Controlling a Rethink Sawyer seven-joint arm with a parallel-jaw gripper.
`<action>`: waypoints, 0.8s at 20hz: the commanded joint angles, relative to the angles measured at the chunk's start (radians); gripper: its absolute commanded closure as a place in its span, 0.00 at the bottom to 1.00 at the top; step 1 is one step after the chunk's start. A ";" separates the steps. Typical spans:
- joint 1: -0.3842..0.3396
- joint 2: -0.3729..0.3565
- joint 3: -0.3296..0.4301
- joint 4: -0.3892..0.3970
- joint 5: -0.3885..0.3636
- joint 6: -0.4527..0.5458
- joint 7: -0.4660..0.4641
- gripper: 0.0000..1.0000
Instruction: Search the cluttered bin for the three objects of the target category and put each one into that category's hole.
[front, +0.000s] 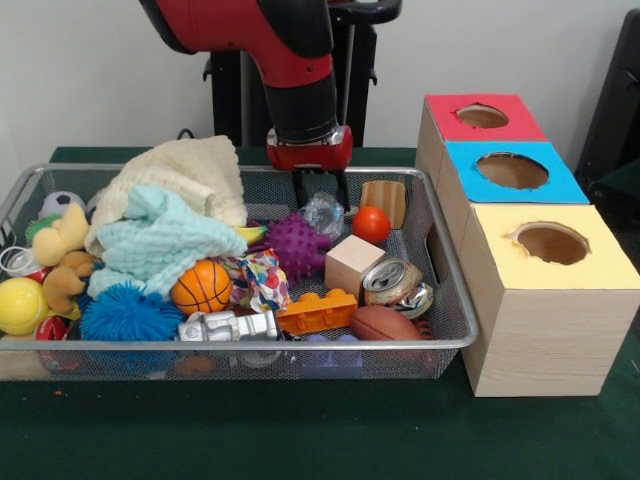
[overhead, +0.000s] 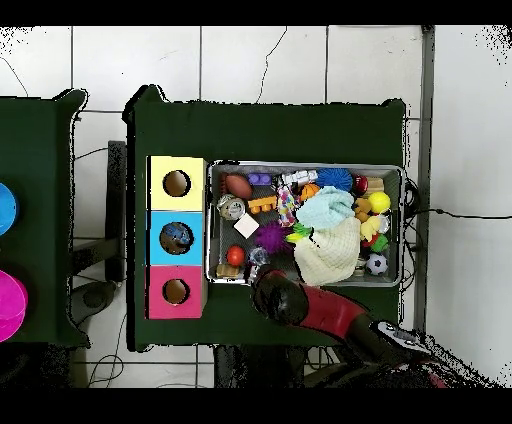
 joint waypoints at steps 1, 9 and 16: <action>-0.014 0.042 -0.003 -0.115 -0.050 -0.109 0.114 0.00; 0.005 0.016 -0.019 -0.130 -0.080 -0.136 0.106 0.00; 0.024 0.005 -0.026 -0.163 -0.118 -0.135 0.081 0.00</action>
